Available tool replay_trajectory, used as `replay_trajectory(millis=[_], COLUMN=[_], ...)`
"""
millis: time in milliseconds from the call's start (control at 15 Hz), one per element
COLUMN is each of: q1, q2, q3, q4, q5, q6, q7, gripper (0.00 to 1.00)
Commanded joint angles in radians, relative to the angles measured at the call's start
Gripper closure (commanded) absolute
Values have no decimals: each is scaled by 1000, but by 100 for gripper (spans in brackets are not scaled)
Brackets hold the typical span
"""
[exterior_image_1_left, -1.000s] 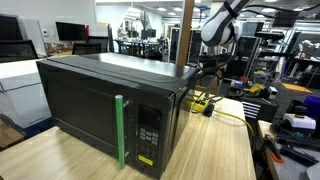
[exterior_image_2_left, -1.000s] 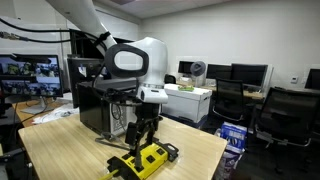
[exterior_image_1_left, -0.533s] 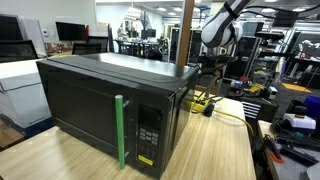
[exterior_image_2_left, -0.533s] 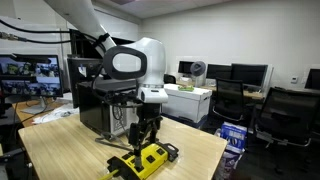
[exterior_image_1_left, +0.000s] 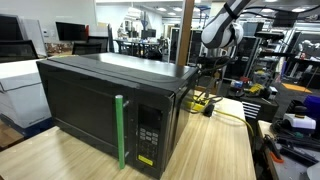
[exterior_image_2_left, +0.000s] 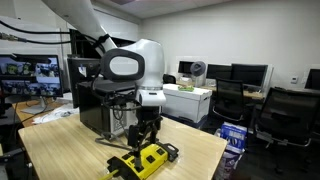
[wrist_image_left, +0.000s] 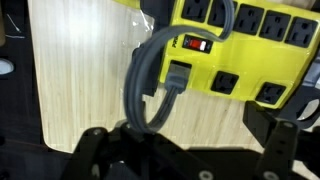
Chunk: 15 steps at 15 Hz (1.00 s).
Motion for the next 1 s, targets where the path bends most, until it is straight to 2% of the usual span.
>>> replay_trajectory(millis=[0,333,467,667,867,933], q1=[-15,-61,-98,-115,-132,-133], q2=[9,20,15,18,26,31], q3=[-14,-12,38,72,84,72], q4=[-2,-8,-24,-14,5,14], q5=[25,92,220,352,448,445], q6=[10,18,64,71,-6,-47], q7=[-4,-59,-183,-320,-401,-393], gripper=[0,0,0,0,0,0])
